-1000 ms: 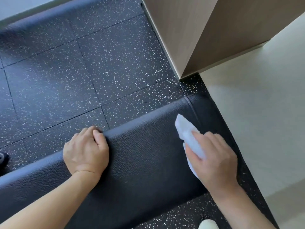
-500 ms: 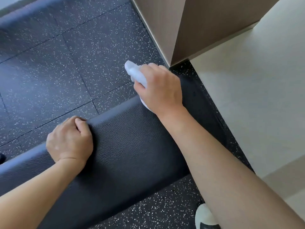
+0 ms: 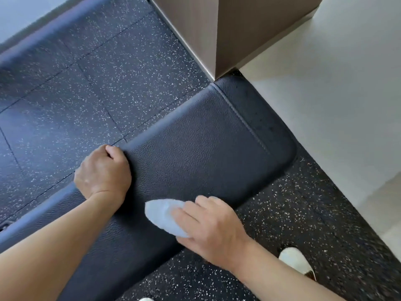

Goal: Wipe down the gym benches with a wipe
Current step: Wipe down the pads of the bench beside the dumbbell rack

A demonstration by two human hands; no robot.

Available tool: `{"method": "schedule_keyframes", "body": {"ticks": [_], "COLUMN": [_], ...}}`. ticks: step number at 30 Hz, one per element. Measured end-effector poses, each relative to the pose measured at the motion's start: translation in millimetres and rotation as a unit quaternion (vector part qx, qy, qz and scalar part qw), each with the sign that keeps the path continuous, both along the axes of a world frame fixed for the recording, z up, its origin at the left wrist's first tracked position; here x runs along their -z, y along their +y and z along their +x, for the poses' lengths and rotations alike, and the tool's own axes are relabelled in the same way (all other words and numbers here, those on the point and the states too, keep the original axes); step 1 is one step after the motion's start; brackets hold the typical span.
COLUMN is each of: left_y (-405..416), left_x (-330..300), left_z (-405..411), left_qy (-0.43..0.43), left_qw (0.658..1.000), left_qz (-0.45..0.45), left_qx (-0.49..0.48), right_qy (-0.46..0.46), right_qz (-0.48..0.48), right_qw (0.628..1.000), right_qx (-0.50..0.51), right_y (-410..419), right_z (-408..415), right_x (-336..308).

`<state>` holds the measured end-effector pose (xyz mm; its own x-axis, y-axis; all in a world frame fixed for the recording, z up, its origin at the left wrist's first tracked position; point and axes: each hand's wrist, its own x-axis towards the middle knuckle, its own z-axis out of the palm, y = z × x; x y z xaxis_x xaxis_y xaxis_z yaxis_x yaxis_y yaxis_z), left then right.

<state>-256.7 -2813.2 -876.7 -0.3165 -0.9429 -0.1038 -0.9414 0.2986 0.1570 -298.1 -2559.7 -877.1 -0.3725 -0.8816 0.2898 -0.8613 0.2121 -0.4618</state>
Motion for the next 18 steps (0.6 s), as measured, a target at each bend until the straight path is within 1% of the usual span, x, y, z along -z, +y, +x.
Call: {"method": "schedule_keyframes", "body": {"ticks": [2, 3, 5, 7, 8, 10, 12, 16, 18], "left_y": [-0.6, -0.9, -1.0, -0.9, -0.6, -0.5, -0.7, -0.2, -0.8], "left_x": [-0.4, -0.3, -0.4, -1.8, -3.0, -4.7, -6.0, -7.5, -7.6], "left_z": [1.0, 1.5, 2.5, 2.9, 3.1, 4.3, 6.6, 14.0, 18.0], "left_qy": [0.006, 0.008, 0.008, 0.008, 0.01, 0.021, 0.039, 0.071, 0.078], "left_qw": [1.0, 1.0, 1.0, 1.0, 0.999, 0.999, 0.998, 0.994, 0.991], "left_qz": [-0.002, -0.001, 0.002, 0.006, 0.01, 0.019, 0.029, 0.038, 0.046], "left_qx": [0.01, 0.013, 0.018, 0.029, 0.034, 0.039, 0.044, 0.072, 0.097], "right_qy": [0.031, 0.046, 0.061, 0.045, 0.033, 0.029, 0.043, 0.019, 0.002], "right_qz": [-0.003, -0.009, -0.027, -0.022, -0.012, 0.005, 0.01, -0.015, -0.032], "right_qw": [0.999, 0.999, 0.99, 0.962, 0.946, 0.93, 0.935, 0.981, 0.989], "right_qx": [-0.028, -0.006, 0.122, 0.268, 0.321, 0.365, 0.351, 0.193, 0.143], "right_y": [11.3, 13.1, 10.2, 3.0, -1.5, -16.4, -38.1, -68.7, -60.9], "right_z": [-9.9, -24.8, -66.3, -105.9, -116.4, -111.5, -76.8, 32.1, 59.5], "right_x": [4.2, 4.5, 3.7, -4.0, -8.6, -13.7, -14.9, -9.2, -2.4]}}
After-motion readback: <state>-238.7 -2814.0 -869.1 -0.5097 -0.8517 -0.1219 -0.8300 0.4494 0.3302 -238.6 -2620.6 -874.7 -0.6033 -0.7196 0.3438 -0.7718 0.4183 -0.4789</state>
